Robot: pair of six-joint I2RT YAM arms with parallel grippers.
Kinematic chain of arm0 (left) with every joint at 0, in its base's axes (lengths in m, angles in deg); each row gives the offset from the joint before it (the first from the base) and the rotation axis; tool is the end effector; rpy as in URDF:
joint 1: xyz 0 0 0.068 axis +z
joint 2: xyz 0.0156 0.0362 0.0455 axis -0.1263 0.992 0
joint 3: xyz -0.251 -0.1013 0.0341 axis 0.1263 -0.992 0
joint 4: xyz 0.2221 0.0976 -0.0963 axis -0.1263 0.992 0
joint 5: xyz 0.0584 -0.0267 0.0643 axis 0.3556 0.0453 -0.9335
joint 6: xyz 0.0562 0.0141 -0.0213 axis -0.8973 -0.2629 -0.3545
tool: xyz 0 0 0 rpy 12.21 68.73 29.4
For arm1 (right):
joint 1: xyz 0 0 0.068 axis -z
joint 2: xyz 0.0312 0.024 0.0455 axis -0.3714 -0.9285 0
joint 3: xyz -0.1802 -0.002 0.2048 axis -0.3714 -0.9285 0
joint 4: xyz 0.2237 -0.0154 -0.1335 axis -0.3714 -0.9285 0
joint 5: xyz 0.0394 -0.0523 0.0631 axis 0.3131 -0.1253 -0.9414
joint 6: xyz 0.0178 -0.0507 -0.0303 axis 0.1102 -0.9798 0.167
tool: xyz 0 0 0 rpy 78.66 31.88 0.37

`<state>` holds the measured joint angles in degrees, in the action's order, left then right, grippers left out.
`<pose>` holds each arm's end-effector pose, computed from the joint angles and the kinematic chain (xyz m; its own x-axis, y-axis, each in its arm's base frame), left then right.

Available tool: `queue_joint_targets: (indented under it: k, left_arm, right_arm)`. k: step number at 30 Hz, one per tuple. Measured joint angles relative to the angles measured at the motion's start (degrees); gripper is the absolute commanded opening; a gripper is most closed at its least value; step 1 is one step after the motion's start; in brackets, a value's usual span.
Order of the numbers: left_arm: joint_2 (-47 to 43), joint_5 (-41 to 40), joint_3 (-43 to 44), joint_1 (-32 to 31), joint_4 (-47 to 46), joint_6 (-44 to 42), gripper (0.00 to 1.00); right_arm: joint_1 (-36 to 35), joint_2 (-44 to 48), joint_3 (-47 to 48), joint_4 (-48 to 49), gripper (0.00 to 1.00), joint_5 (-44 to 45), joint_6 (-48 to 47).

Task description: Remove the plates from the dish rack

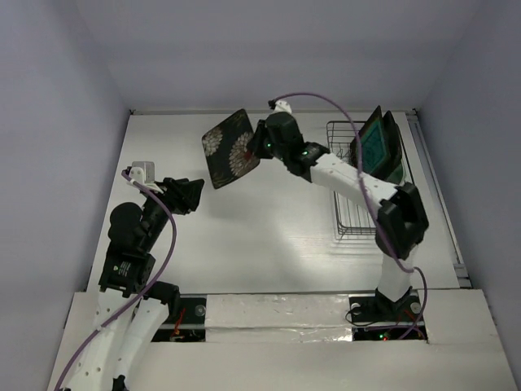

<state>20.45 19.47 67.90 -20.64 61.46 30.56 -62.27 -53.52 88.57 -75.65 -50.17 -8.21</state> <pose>0.1281 -0.0395 0.3577 -0.0488 -0.3764 -0.9252 0.4253 0.8303 -0.3602 0.3470 0.2852 0.3398 -0.5029 0.2588 -0.8247 -0.2908 0.8478 0.4434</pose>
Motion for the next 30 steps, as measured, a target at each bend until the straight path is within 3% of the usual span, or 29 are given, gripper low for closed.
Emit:
queue_joint_targets:
  k: [9, 18, 19, 20, 22, 23, 25, 26, 30]
  left_arm:
    - [0.0, -0.1, 0.0, 0.0, 0.0, 0.0, 0.48]
    - [0.0, 0.2, 0.0, 0.0, 0.0, 0.0, 0.49]
    - [0.0, 0.3, 0.0, 0.0, 0.0, 0.0, 0.49]
    - [0.0, 0.4, 0.0, 0.0, 0.0, 0.0, 0.49]
    - [0.0, 0.5, 0.0, 0.0, 0.0, 0.0, 0.49]
    - [0.0, 0.6, 0.0, 0.0, 0.0, 0.0, 0.49]
    - [0.0, 0.7, 0.0, 0.0, 0.0, 0.0, 0.49]
    - [0.0, 0.7, 0.0, 0.0, 0.0, 0.0, 0.49]
    - [0.0, 0.9, 0.0, 0.4, 0.0, 0.0, 0.49]
  right_arm:
    - [-2.3, -17.2, -0.5, 12.5, 0.0, -4.0, 15.6]
    - [-3.2, -23.9, -0.5, 17.5, 0.02, -5.5, 23.8]
    - [-3.5, -24.0, -0.5, 17.6, 0.05, -5.6, 24.2]
    - [-3.8, -24.1, -0.5, 17.7, 0.17, -5.7, 24.4]
    - [-4.6, -24.5, -0.5, 18.2, 0.29, -6.1, 25.1]
    - [-4.9, -24.7, -0.5, 18.6, 0.42, -6.4, 25.7]
    - [-5.5, -25.1, -0.5, 19.8, 0.54, -7.1, 26.5]
    - [-5.8, -25.2, -0.5, 20.3, 0.65, -7.8, 26.7]
    - [-6.4, -25.3, -0.5, 20.8, 0.89, -8.6, 26.7]
